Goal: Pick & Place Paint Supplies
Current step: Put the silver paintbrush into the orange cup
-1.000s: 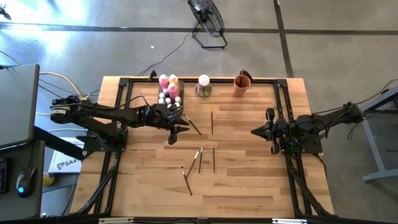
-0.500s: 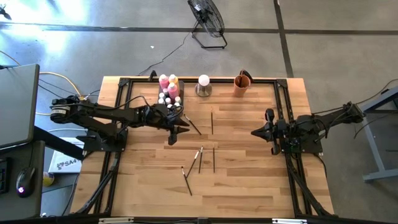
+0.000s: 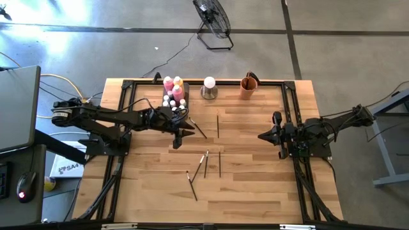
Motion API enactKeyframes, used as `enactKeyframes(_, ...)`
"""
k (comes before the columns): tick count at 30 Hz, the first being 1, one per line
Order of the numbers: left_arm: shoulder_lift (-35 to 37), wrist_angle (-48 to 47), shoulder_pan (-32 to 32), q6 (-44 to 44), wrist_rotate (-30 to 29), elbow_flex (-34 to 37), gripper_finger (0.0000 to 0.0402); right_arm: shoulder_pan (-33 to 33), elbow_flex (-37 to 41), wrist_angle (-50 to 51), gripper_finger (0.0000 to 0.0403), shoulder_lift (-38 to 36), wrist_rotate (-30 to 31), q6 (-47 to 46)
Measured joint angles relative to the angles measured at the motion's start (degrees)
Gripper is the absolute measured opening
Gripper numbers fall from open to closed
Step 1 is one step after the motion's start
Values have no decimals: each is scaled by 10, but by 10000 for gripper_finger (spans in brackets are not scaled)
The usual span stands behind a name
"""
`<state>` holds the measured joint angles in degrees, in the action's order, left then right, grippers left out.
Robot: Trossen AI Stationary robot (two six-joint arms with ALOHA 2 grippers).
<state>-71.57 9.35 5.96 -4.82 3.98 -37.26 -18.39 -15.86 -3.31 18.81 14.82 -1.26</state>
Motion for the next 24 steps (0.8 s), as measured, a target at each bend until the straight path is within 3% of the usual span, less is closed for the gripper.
enactKeyframes(24, 0, 5, 0, -2, 5, 0, 104, 0, 0, 1, 2, 0, 0, 0)
